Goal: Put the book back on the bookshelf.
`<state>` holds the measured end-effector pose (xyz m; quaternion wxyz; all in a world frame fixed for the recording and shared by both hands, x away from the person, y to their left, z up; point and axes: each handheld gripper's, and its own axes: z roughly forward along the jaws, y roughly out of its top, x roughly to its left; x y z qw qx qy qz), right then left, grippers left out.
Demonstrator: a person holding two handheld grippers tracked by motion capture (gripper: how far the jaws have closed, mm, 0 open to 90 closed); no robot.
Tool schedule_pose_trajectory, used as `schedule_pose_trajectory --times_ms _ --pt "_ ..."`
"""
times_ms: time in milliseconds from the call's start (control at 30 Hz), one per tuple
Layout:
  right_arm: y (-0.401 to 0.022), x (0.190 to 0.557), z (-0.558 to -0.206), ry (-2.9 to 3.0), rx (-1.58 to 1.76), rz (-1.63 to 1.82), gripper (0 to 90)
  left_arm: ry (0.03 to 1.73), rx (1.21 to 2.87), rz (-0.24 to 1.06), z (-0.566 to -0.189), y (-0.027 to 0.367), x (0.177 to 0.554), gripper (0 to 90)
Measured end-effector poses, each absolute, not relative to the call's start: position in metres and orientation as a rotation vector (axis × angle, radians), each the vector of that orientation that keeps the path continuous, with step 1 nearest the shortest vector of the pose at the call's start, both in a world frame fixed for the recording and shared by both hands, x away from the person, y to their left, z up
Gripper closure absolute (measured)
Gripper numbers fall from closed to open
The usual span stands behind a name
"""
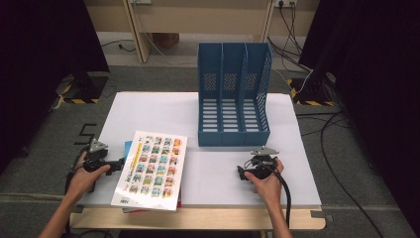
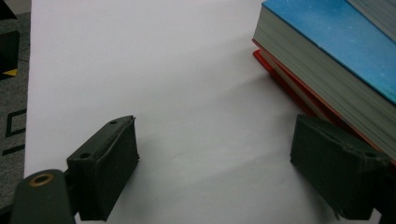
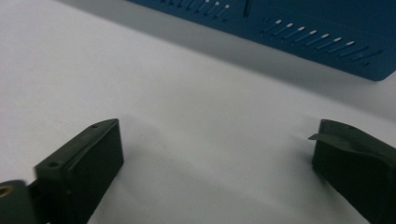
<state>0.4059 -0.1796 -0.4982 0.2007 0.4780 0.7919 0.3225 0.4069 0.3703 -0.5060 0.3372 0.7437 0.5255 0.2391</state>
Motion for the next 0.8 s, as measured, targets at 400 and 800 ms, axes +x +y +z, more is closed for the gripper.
schedule_pose_trajectory --times_ms 400,800 --pt "-0.167 0.392 -0.487 2.186 1.334 1.180 16.7 1.421 1.848 0.573 -0.496 0.380 0.399 15.1" --pt "-0.126 0.383 -0.476 2.273 1.205 1.342 16.3 1.368 1.767 0.566 -0.464 0.374 0.377 14.9"
